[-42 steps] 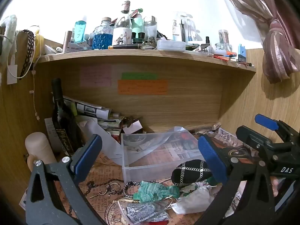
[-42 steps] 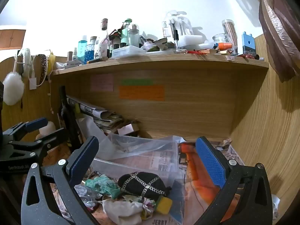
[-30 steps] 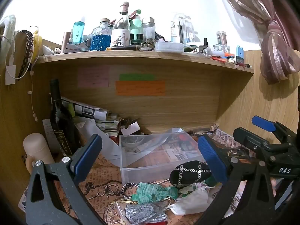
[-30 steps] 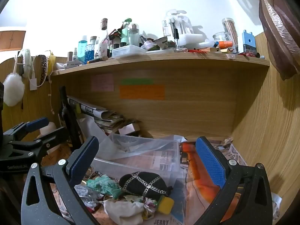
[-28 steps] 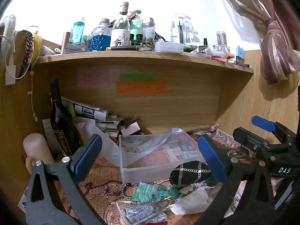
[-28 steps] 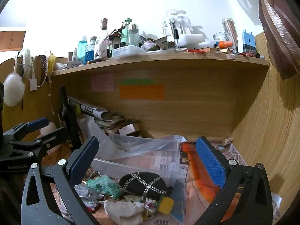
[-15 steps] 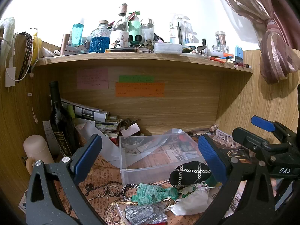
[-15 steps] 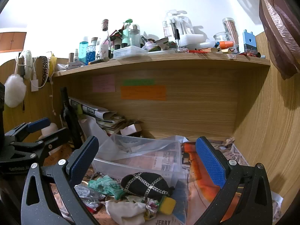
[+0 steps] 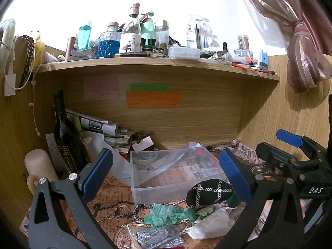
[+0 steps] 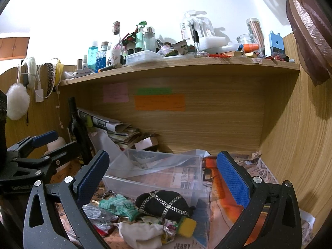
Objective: Organize soft objects
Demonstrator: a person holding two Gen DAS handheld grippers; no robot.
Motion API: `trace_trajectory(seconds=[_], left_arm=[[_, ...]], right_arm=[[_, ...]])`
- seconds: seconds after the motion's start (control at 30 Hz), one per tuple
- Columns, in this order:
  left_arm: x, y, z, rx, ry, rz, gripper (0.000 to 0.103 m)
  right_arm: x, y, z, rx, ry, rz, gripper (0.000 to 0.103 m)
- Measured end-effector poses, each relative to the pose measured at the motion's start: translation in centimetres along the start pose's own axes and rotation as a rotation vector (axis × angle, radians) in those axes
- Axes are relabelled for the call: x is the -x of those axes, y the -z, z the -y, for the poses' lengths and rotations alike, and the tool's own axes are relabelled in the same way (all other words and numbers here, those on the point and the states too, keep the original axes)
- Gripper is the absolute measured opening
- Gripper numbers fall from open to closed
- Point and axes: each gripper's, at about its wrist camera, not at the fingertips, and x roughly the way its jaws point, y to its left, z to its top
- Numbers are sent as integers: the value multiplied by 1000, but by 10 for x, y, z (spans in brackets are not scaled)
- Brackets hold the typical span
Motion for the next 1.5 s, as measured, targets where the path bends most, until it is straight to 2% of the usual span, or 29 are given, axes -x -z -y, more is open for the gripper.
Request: trace_trajectory(seconds=[1.5], left_arm=[[0,0,2,-5,5,9,103]], right_arm=[[6,1,1,-15,-8,19,103]])
